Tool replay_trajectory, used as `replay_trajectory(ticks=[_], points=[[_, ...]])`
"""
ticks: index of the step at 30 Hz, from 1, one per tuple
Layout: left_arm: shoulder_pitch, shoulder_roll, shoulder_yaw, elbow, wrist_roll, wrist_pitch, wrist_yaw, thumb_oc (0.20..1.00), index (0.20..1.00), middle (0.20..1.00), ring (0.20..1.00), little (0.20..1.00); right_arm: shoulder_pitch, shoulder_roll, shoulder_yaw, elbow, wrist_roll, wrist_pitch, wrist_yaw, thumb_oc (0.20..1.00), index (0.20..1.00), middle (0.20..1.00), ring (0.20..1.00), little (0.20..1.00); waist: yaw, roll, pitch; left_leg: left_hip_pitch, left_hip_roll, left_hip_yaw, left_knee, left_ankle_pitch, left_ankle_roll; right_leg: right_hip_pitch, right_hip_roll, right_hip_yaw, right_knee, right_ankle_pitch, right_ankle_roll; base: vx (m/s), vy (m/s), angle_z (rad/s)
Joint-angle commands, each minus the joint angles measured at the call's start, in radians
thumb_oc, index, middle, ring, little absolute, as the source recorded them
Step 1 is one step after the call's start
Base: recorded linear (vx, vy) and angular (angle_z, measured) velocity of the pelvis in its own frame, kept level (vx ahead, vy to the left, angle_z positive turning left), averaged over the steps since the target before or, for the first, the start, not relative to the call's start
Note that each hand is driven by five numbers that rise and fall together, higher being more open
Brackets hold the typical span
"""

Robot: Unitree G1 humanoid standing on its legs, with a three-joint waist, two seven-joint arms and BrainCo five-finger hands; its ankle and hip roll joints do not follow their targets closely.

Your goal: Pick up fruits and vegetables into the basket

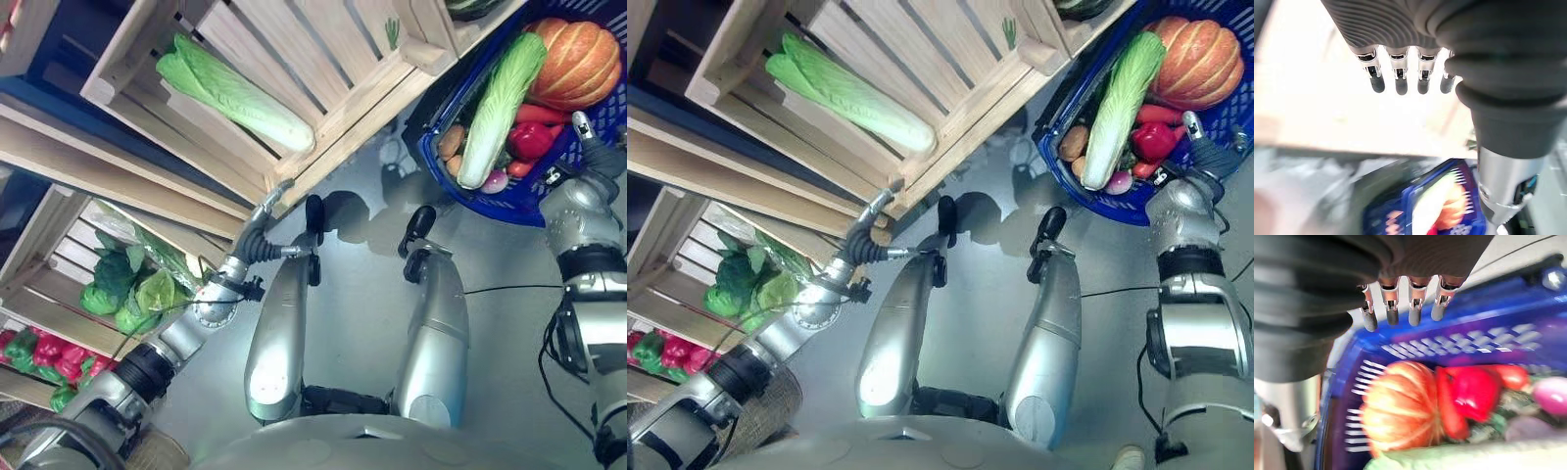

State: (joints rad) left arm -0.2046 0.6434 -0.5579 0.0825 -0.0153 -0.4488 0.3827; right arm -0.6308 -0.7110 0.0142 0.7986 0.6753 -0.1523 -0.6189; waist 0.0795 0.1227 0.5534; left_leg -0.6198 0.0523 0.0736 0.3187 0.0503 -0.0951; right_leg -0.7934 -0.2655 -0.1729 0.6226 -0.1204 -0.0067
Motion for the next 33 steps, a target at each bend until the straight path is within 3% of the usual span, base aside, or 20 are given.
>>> replay_trajectory(ticks=[1, 3, 4, 11, 15, 18, 19, 20, 21, 24, 27, 29, 33], points=[[0.049, -0.022, 0.037, -0.106, 0.063, -0.099, 0.010, 1.000, 1.000, 1.000, 1.000, 1.000, 0.104, -0.060, -0.060, -0.108, -0.090, -0.111, -0.060, 1.000, 1.000, 1.000, 1.000, 1.000, -0.062, 0.083, -0.033, 0.060, 0.017, 0.003, -0.026, -0.063, 0.040, 0.096, 0.039, 0.003, -0.030, -0.044, 0.065, 0.03, 0.100, -0.06], [0.051, -0.017, 0.072, -0.123, 0.086, -0.107, 0.017, 1.000, 1.000, 1.000, 1.000, 1.000, 0.158, -0.043, -0.077, -0.174, -0.118, -0.132, -0.066, 1.000, 1.000, 1.000, 1.000, 1.000, -0.070, 0.077, -0.033, 0.084, 0.016, 0.002, -0.039, -0.064, 0.040, 0.120, 0.040, 0.006, -0.046, -0.040, 0.068, 0.03, 0.071, -0.08], [0.055, -0.006, 0.122, -0.153, 0.181, -0.118, 0.069, 1.000, 1.000, 1.000, 1.000, 1.000, 0.239, -0.012, -0.099, -0.274, -0.182, -0.168, -0.080, 1.000, 1.000, 1.000, 1.000, 1.000, -0.084, 0.065, -0.033, 0.122, 0.017, 0.003, -0.054, -0.064, 0.039, 0.159, 0.042, 0.010, -0.069, -0.032, 0.074, 0.05, 0.095, -0.09], [0.026, 0.119, 0.360, -0.259, 0.573, 0.004, 0.286, 1.000, 1.000, 1.000, 1.000, 1.000, 0.459, 0.063, -0.151, -0.592, -0.412, -0.207, -0.024, 1.000, 1.000, 1.000, 1.000, 1.000, -0.144, 0.026, -0.033, 0.292, 0.023, 0.009, -0.120, -0.060, 0.029, 0.338, 0.040, 0.028, -0.161, -0.016, 0.105, 0.07, 0.089, -0.06], [0.024, 0.200, 0.462, -0.275, 0.657, 0.056, 0.368, 1.000, 1.000, 1.000, 1.000, 1.000, 0.536, 0.064, -0.167, -0.700, -0.479, -0.220, 0.017, 1.000, 1.000, 1.000, 1.000, 1.000, -0.166, 0.029, -0.071, 0.352, 0.022, 0.007, -0.157, -0.050, 0.023, 0.405, 0.034, 0.034, -0.212, -0.004, 0.115, 0.12, 0.130, -0.07], [0.047, 0.232, 0.512, -0.262, 0.750, 0.125, 0.403, 1.000, 1.000, 1.000, 1.000, 1.000, 0.584, 0.058, -0.189, -0.764, -0.485, -0.229, 0.055, 1.000, 1.000, 1.000, 1.000, 1.000, -0.182, 0.038, -0.111, 0.386, 0.017, 0.007, -0.178, -0.049, 0.015, 0.443, 0.034, 0.043, -0.250, 0.000, 0.121, 0.13, 0.151, -0.08], [0.045, 0.266, 0.519, -0.243, 0.795, 0.194, 0.420, 1.000, 1.000, 1.000, 1.000, 1.000, 0.598, 0.045, -0.196, -0.793, -0.476, -0.229, 0.083, 1.000, 1.000, 1.000, 1.000, 1.000, -0.196, 0.046, -0.128, 0.406, 0.013, 0.010, -0.189, -0.049, 0.012, 0.462, 0.033, 0.049, -0.266, 0.000, 0.124, 0.09, 0.128, -0.09], [0.044, 0.266, 0.517, -0.242, 0.796, 0.197, 0.422, 1.000, 1.000, 1.000, 1.000, 1.000, 0.600, 0.045, -0.197, -0.795, -0.474, -0.227, 0.085, 1.000, 1.000, 1.000, 1.000, 1.000, -0.196, 0.046, -0.128, 0.407, 0.013, 0.011, -0.190, -0.049, 0.012, 0.463, 0.033, 0.048, -0.268, 0.001, 0.124, 0.15, 0.232, -0.11], [0.028, 0.300, 0.508, -0.211, 0.819, 0.260, 0.413, 1.000, 1.000, 1.000, 1.000, 1.000, 0.602, 0.022, -0.199, -0.822, -0.459, -0.222, 0.120, 1.000, 1.000, 1.000, 1.000, 1.000, -0.213, 0.056, -0.142, 0.423, 0.009, 0.016, -0.195, -0.052, 0.009, 0.474, 0.027, 0.058, -0.276, -0.001, 0.127, 0.12, 0.192, -0.15], [-0.002, 0.351, 0.462, -0.159, 0.844, 0.351, 0.380, 1.000, 1.000, 1.000, 1.000, 1.000, 0.608, -0.015, -0.198, -0.865, -0.438, -0.208, 0.177, 1.000, 1.000, 1.000, 1.000, 1.000, -0.242, 0.072, -0.155, 0.438, 0.003, 0.029, -0.191, -0.059, 0.007, 0.483, 0.020, 0.080, -0.287, 0.002, 0.134, 0.12, 0.217, -0.17], [-0.059, 0.374, 0.379, -0.087, 0.864, 0.399, 0.355, 1.000, 1.000, 1.000, 1.000, 1.000, 0.598, -0.046, -0.185, -0.895, -0.414, -0.191, 0.218, 1.000, 1.000, 1.000, 1.000, 1.000, -0.273, 0.082, -0.149, 0.438, -0.001, 0.046, -0.174, -0.072, 0.008, 0.473, 0.014, 0.102, -0.284, 0.005, 0.140, 0.05, 0.163, -0.17], [-0.107, 0.375, 0.318, -0.037, 0.812, 0.393, 0.336, 1.000, 1.000, 1.000, 1.000, 1.000, 0.588, -0.058, -0.171, -0.904, -0.405, -0.181, 0.238, 1.000, 1.000, 1.000, 1.000, 1.000, -0.286, 0.085, -0.144, 0.436, -0.002, 0.055, -0.166, -0.077, 0.009, 0.463, 0.013, 0.114, -0.278, 0.006, 0.143, 0.03, 0.143, -0.17], [-0.227, 0.297, 0.165, 0.120, 0.581, 0.348, 0.181, 1.000, 1.000, 1.000, 1.000, 1.000, 0.548, -0.061, -0.119, -0.934, -0.403, -0.156, 0.265, 1.000, 1.000, 1.000, 1.000, 1.000, -0.323, 0.084, -0.114, 0.424, -0.006, 0.083, -0.135, -0.094, 0.014, 0.434, 0.018, 0.151, -0.271, 0.015, 0.148, 0.00, 0.111, -0.22]])
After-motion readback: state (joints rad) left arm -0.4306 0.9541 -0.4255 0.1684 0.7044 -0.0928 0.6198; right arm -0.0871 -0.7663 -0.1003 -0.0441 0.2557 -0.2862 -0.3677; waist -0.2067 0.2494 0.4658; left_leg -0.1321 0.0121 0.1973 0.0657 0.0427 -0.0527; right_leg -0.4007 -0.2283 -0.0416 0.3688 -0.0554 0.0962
